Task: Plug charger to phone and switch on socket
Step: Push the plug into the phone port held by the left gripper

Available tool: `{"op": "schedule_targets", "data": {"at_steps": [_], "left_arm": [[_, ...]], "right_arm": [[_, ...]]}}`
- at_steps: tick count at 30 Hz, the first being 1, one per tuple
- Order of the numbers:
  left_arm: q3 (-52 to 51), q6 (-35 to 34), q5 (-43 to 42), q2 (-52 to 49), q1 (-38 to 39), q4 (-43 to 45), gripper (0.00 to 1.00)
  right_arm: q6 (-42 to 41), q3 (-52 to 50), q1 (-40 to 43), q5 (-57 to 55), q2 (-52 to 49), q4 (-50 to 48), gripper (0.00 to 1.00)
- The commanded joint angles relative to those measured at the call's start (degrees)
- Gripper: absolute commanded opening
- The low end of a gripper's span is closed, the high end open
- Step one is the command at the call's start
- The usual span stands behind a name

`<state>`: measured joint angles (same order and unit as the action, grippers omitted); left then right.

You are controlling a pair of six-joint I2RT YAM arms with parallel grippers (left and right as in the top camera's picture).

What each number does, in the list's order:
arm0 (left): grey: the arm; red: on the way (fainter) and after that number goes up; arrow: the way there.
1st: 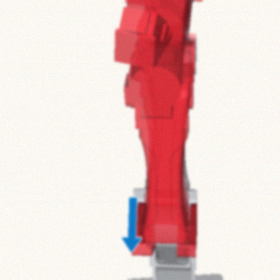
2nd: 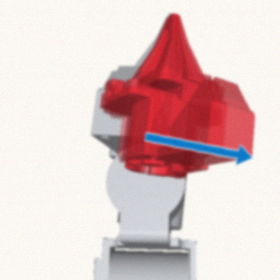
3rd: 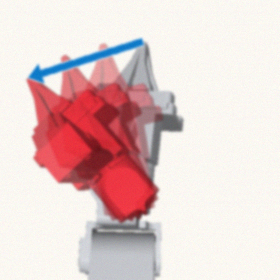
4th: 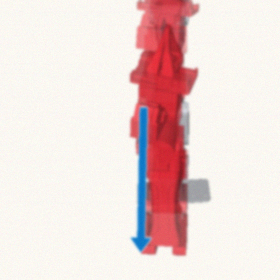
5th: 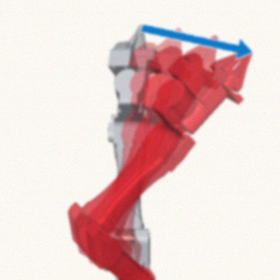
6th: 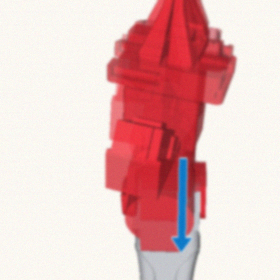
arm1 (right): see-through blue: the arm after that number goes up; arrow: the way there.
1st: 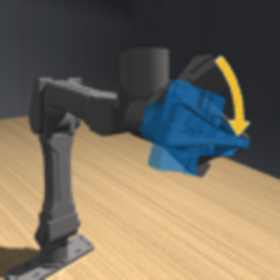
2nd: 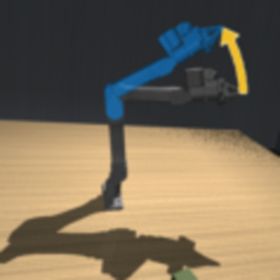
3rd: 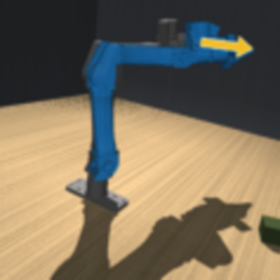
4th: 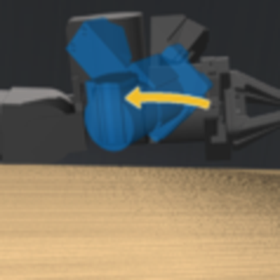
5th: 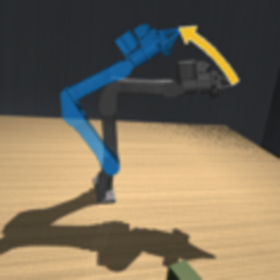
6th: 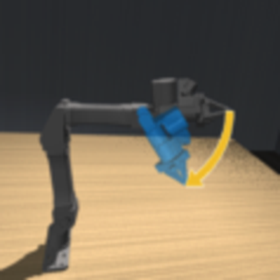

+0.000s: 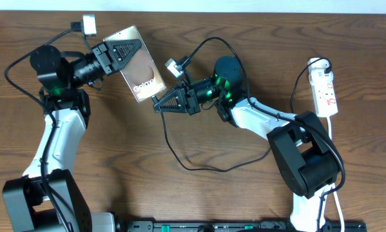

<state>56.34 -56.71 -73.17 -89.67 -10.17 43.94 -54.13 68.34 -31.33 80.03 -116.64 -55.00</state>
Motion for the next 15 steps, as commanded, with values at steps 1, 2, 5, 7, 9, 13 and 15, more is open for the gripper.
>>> {"op": "schedule_targets", "data": {"at_steps": [1,2,5,7,9,13,15], "left_arm": [[0.2,0.8,-5.9,0.9,1.9,-0.1,0.07],[0.1,0.8,-5.9,0.9,1.9,-0.1,0.07],[0.2,0.8,-6.1,0.9,1.9,-0.1,0.07],[0.1,0.8,-6.4,0.9,1.9,-0.1,0.07],[0.1,0.8,-6.6,0.9,1.9,-0.1,0.07],[0.2,0.8,-6.8,0.9,1.9,-0.1,0.07],[0.2,0.8,-6.7,0.9,1.9,-0.1,0.07]], "right_arm": [[-2.7,1.3,1.3,-7.9,0.2,-2.8,0.01],[-2.9,1.4,1.3,-8.1,0.2,-3.4,0.01],[-2.9,1.6,1.4,-8.2,0.2,-3.5,0.01],[-2.9,1.6,1.4,-8.6,0.2,-3.5,0.01],[-3.1,1.8,1.4,-9.0,0.2,-3.6,0.01],[-3.1,2.1,1.5,-9.0,0.2,-3.5,0.01],[-3.1,2.1,1.5,-9.0,0.2,-3.5,0.01]]}}
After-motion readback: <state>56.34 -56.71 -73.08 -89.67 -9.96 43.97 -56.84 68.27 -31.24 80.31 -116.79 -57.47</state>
